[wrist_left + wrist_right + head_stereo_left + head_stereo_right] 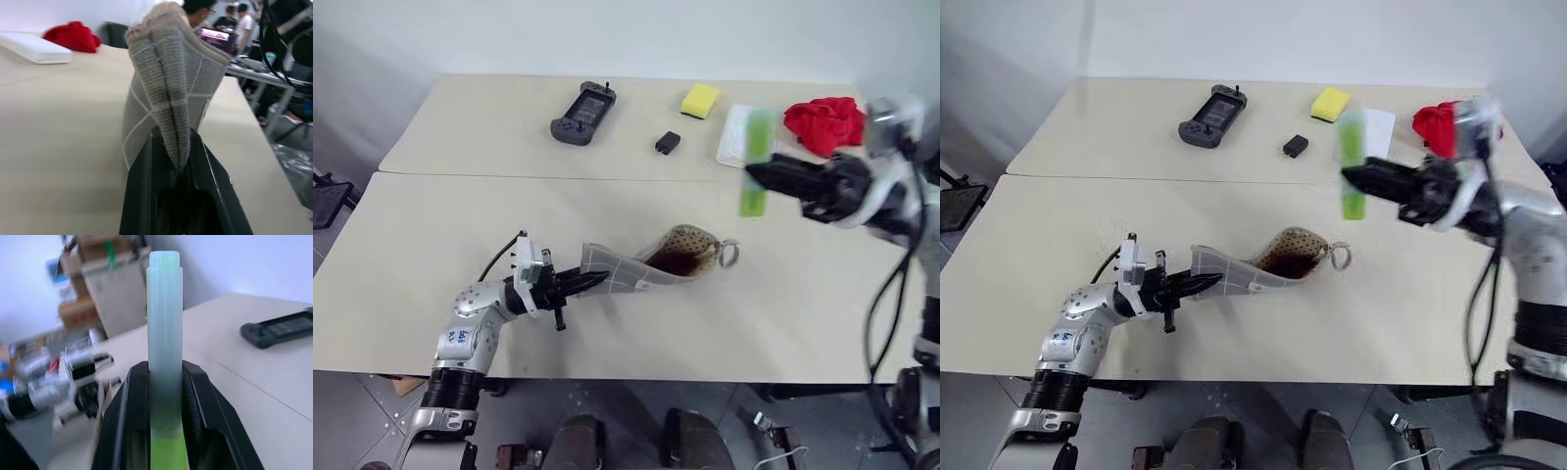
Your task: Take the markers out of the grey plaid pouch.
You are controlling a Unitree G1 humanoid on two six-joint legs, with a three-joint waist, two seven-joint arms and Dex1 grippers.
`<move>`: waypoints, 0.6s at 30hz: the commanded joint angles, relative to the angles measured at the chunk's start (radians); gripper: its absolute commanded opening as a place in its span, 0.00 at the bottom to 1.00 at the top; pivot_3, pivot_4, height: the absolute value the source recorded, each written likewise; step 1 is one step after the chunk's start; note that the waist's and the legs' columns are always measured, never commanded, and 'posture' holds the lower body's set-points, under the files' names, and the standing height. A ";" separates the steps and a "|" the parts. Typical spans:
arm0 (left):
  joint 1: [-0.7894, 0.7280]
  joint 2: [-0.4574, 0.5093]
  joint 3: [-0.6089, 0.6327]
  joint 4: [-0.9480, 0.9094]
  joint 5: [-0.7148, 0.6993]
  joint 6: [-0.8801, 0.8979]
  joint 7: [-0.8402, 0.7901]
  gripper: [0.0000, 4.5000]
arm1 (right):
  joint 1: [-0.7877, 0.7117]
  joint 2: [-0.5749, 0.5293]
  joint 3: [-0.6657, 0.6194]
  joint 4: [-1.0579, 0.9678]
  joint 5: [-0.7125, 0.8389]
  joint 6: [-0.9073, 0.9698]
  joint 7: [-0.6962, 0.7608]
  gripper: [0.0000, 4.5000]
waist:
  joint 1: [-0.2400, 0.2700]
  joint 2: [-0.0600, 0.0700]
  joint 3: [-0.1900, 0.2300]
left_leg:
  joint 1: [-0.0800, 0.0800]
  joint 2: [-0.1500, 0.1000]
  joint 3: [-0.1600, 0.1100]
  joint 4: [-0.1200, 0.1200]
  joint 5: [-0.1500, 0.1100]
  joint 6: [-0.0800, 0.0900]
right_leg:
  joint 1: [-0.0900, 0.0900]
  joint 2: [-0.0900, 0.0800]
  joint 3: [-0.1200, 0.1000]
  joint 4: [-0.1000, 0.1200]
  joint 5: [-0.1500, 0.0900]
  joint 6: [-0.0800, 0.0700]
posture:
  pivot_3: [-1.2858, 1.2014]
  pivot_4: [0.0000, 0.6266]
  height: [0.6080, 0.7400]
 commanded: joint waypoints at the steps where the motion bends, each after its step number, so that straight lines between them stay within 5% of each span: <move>1: -0.037 -0.018 -0.011 0.008 0.004 -0.017 -0.022 0.00 | -0.012 -0.038 -0.097 0.051 0.054 0.073 -0.083 0.10 | 0.000 0.000 0.000 | 0.000 0.000 0.001 0.000 0.000 0.000 | 0.000 0.000 0.000 0.000 0.000 0.000 | 0.52 0.24 1.00; 9: -0.044 -0.046 -0.031 0.010 0.013 -0.021 -0.039 0.00 | 0.233 -0.273 0.151 0.126 -0.353 -0.104 0.006 0.10 | 0.004 0.000 0.000 | -0.001 -0.006 0.011 -0.002 -0.001 0.002 | -0.001 0.000 0.001 -0.003 0.000 0.001 | 0.52 0.24 1.00; 18: -0.051 -0.052 -0.032 0.012 0.019 -0.022 -0.041 0.00 | 0.263 -0.183 0.253 0.223 -0.560 -0.083 -0.191 0.10 | 0.000 0.000 0.000 | -0.001 -0.005 0.013 -0.001 -0.001 0.001 | -0.001 0.000 0.001 -0.003 0.001 0.002 | 0.52 0.24 1.00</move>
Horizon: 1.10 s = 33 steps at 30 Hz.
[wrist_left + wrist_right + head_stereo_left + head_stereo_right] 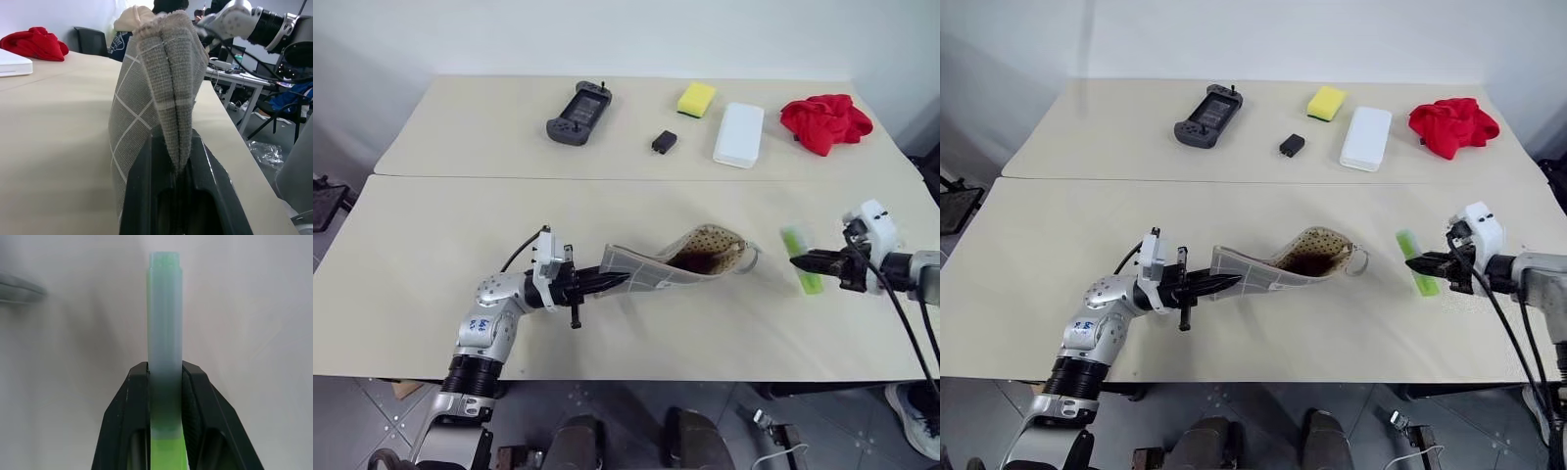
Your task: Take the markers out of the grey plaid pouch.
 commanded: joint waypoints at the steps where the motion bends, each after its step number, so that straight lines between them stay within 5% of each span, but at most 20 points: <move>1: -0.008 0.004 0.006 -0.023 0.001 -0.012 -0.004 0.00 | -0.003 0.010 0.009 0.046 -0.083 -0.013 -0.068 0.18 | 0.002 -0.001 -0.001 | 0.000 0.000 0.000 0.000 0.000 0.000 | 0.001 0.000 0.000 0.000 0.000 0.000 | 0.52 0.24 1.00; 6: -0.006 0.013 0.009 -0.035 -0.004 -0.004 -0.005 0.00 | -0.011 0.006 -0.016 0.074 -0.112 -0.114 -0.013 0.55 | 0.005 -0.001 -0.001 | -0.001 -0.001 -0.001 0.001 0.000 0.000 | 0.001 0.000 0.000 -0.003 0.001 0.002 | 0.52 0.24 1.00; 12: -0.010 0.016 0.008 -0.033 -0.008 0.001 -0.014 0.00 | -0.025 -0.097 -0.073 0.105 -0.143 -0.444 0.232 0.99 | 0.005 0.000 0.000 | -0.001 -0.001 -0.001 0.000 0.000 0.000 | 0.001 0.001 0.000 -0.003 0.001 0.002 | 0.52 0.24 1.00; 18: -0.017 0.019 0.009 -0.013 -0.005 -0.003 -0.023 0.00 | -0.240 -0.122 -0.091 0.059 -0.018 -0.398 0.428 0.99 | -0.008 0.001 0.000 | 0.000 0.001 0.000 0.000 0.000 0.000 | 0.001 0.002 0.000 -0.004 0.002 0.002 | 0.52 0.24 1.00; 22: -0.021 0.013 0.010 0.004 0.002 -0.013 -0.016 0.00 | -0.239 -0.140 -0.040 -0.119 0.052 -0.285 0.543 0.78 | -0.004 0.001 0.000 | 0.000 0.002 -0.001 0.000 0.000 0.000 | 0.001 0.002 0.000 -0.004 0.002 0.002 | 0.52 0.24 1.00; 32: -0.023 0.005 0.006 0.011 0.011 -0.014 -0.007 0.00 | -0.237 0.000 0.149 -0.453 0.036 -0.245 0.489 0.02 | 0.006 0.000 0.000 | -0.001 0.000 -0.005 0.001 -0.001 0.001 | 0.001 0.001 0.000 -0.004 0.002 0.002 | 0.52 0.24 1.00; 33: -0.024 0.004 0.005 0.011 0.012 -0.013 -0.005 0.00 | -0.242 0.008 0.176 -0.463 0.018 -0.250 0.492 0.01 | 0.005 0.001 0.000 | -0.001 0.000 -0.006 0.001 -0.001 0.001 | 0.001 0.001 0.000 -0.004 0.002 0.002 | 0.52 0.24 1.00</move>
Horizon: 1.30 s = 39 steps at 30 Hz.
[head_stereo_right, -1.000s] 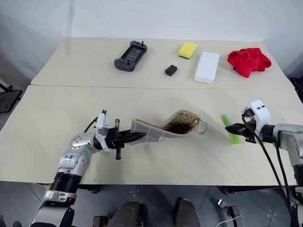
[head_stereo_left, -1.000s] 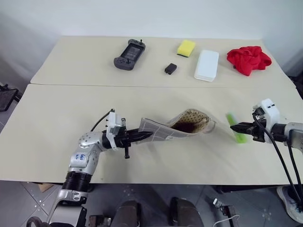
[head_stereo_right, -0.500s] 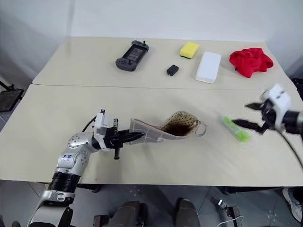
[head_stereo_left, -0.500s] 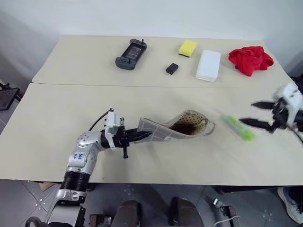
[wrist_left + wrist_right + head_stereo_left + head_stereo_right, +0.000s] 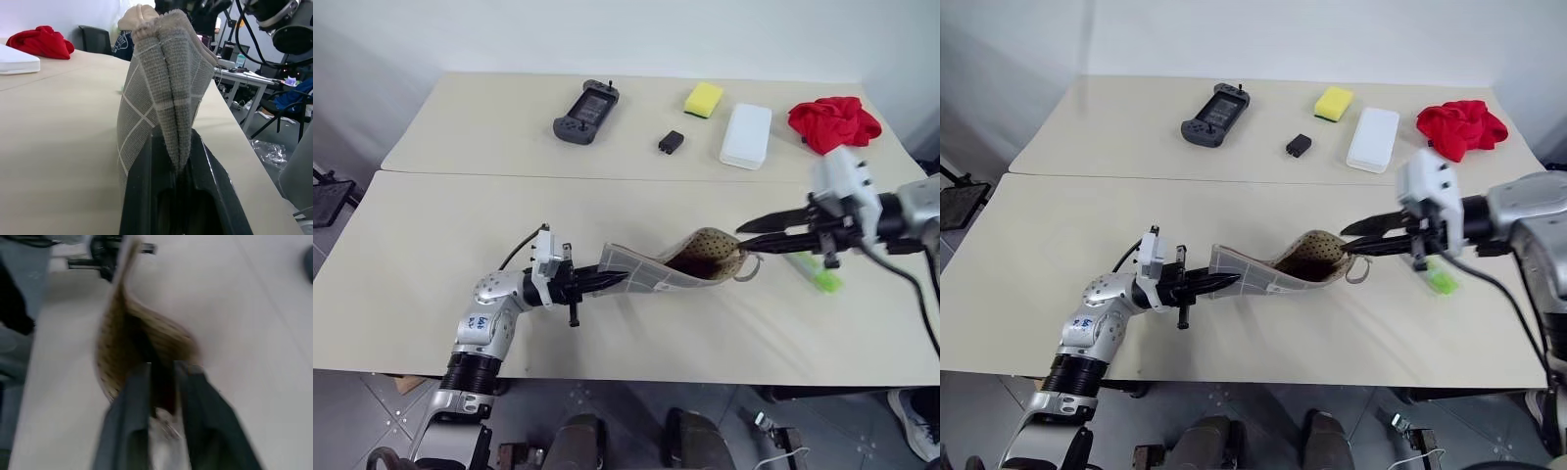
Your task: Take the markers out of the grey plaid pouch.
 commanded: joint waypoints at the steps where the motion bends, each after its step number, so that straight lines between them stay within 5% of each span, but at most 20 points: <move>1: -0.013 -0.005 0.001 -0.005 0.007 -0.010 0.004 0.00 | -0.028 0.020 0.065 -0.067 -0.037 0.003 -0.009 0.01 | -0.001 0.000 0.000 | 0.000 0.000 -0.001 0.000 0.000 0.000 | 0.000 0.000 0.000 0.000 0.000 0.000 | 0.52 0.24 1.00; 9: -0.025 -0.009 0.003 0.003 0.012 -0.010 0.004 0.00 | -0.140 0.182 0.272 -0.015 -0.244 0.046 -0.161 0.01 | -0.006 0.000 0.000 | 0.000 -0.001 0.000 0.001 0.000 0.000 | 0.000 0.000 0.000 0.001 0.000 0.000 | 0.52 0.24 1.00; 14: -0.038 -0.022 -0.004 0.021 0.017 -0.011 0.005 0.00 | -0.226 0.229 0.407 0.043 -0.368 0.001 -0.123 0.01 | -0.007 0.000 0.000 | 0.000 -0.001 0.002 0.001 0.000 0.000 | -0.001 0.000 0.000 0.001 0.000 0.000 | 0.52 0.24 1.00; 17: -0.045 -0.032 -0.005 0.035 0.021 -0.018 0.004 0.00 | -0.243 0.250 0.444 0.060 -0.420 -0.020 -0.122 0.13 | -0.004 0.000 0.000 | 0.000 -0.001 0.004 0.001 0.000 0.000 | -0.001 0.000 0.000 0.001 0.000 0.000 | 0.52 0.24 1.00; 24: -0.033 -0.034 0.002 0.025 0.024 -0.014 0.002 0.00 | -0.245 0.280 0.511 0.093 -0.557 -0.109 -0.126 0.64 | -0.008 0.000 0.000 | -0.001 -0.001 0.004 0.001 0.000 0.000 | -0.001 0.000 -0.001 0.002 0.000 0.000 | 0.52 0.24 1.00; 39: -0.030 -0.035 0.007 0.025 0.025 -0.020 0.010 0.00 | -0.303 0.398 0.602 0.393 -0.814 -0.245 -0.197 0.64 | -0.032 0.000 0.000 | -0.001 0.000 0.004 0.002 0.000 0.000 | -0.001 0.001 -0.001 0.003 0.000 0.000 | 0.52 0.24 1.00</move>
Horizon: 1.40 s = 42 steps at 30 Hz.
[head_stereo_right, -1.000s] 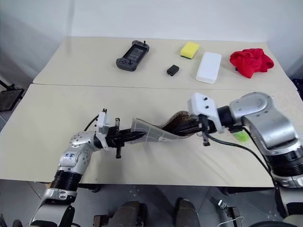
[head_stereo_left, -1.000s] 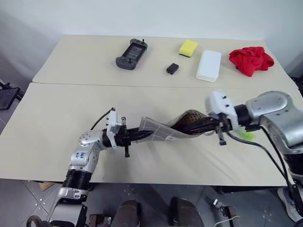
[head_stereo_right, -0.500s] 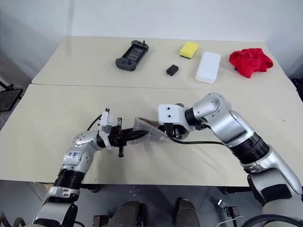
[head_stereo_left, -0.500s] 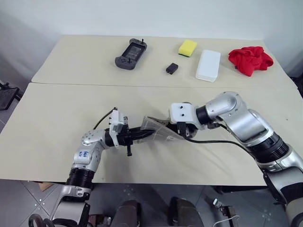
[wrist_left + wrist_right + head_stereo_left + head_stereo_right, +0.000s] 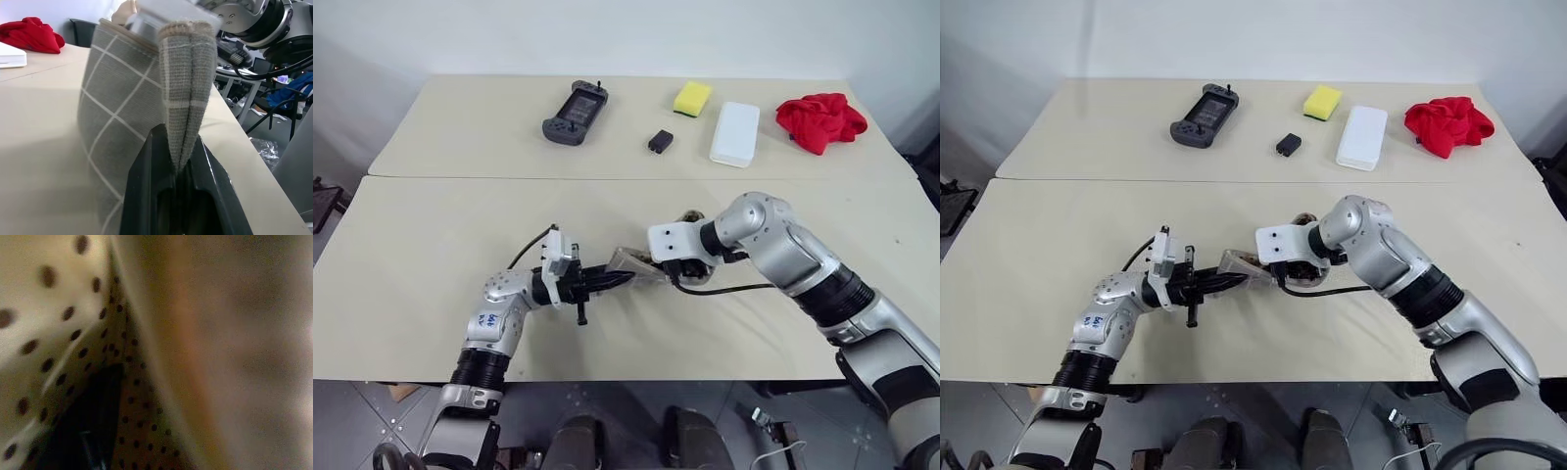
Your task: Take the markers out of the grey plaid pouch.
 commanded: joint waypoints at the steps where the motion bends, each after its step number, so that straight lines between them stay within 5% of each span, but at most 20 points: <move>1: -0.004 0.000 0.017 -0.026 -0.017 -0.017 -0.007 0.00 | 0.015 0.011 0.014 0.061 -0.066 -0.044 -0.032 0.64 | -0.001 0.000 0.000 | 0.000 0.000 0.000 0.000 0.000 0.000 | 0.000 0.000 0.000 0.000 0.000 0.000 | 0.52 0.24 1.00; 5: 0.000 0.000 0.022 -0.026 -0.017 -0.020 -0.002 0.00 | 0.056 0.050 0.000 0.077 -0.091 -0.132 -0.104 0.51 | -0.004 0.000 0.000 | 0.000 0.000 0.000 0.000 0.000 0.000 | 0.000 0.000 0.000 0.001 0.000 0.000 | 0.52 0.24 1.00; 11: 0.001 -0.003 0.027 -0.032 -0.020 -0.015 0.007 0.00 | 0.059 0.062 -0.052 0.074 -0.079 -0.247 -0.120 0.13 | -0.018 0.000 0.000 | 0.001 0.000 0.000 0.001 0.000 0.000 | 0.000 0.000 0.001 0.002 0.000 0.000 | 0.52 0.24 1.00; 18: 0.003 -0.005 0.044 -0.033 -0.029 -0.003 0.023 0.00 | 0.070 0.015 -0.149 0.004 -0.028 -0.338 -0.110 0.13 | -0.018 0.000 0.000 | 0.001 0.000 -0.001 0.000 0.000 0.000 | 0.000 0.000 0.001 0.002 0.000 0.000 | 0.52 0.24 1.00; 23: 0.012 0.001 0.059 -0.054 -0.051 0.036 0.040 0.00 | 0.151 -0.043 -0.233 -0.082 0.177 -0.408 0.060 0.13 | -0.016 0.000 0.000 | 0.001 0.000 -0.002 0.000 0.000 0.000 | 0.000 0.000 0.001 0.001 0.000 0.000 | 0.52 0.24 1.00; 31: 0.021 0.014 0.080 -0.098 -0.076 0.098 0.058 0.00 | 0.173 -0.072 -0.375 0.047 0.327 -0.489 0.116 0.13 | -0.017 -0.001 0.000 | 0.001 0.001 -0.002 0.000 0.000 0.000 | 0.000 0.000 0.001 0.001 0.000 0.000 | 0.52 0.24 1.00; 42: 0.053 0.027 0.065 -0.132 -0.067 0.106 0.045 0.00 | 0.213 -0.062 -0.535 0.073 0.530 -0.309 0.133 0.13 | -0.015 0.000 0.000 | 0.001 0.001 -0.005 0.000 0.000 0.000 | 0.001 0.000 0.001 0.001 0.000 0.000 | 0.52 0.24 1.00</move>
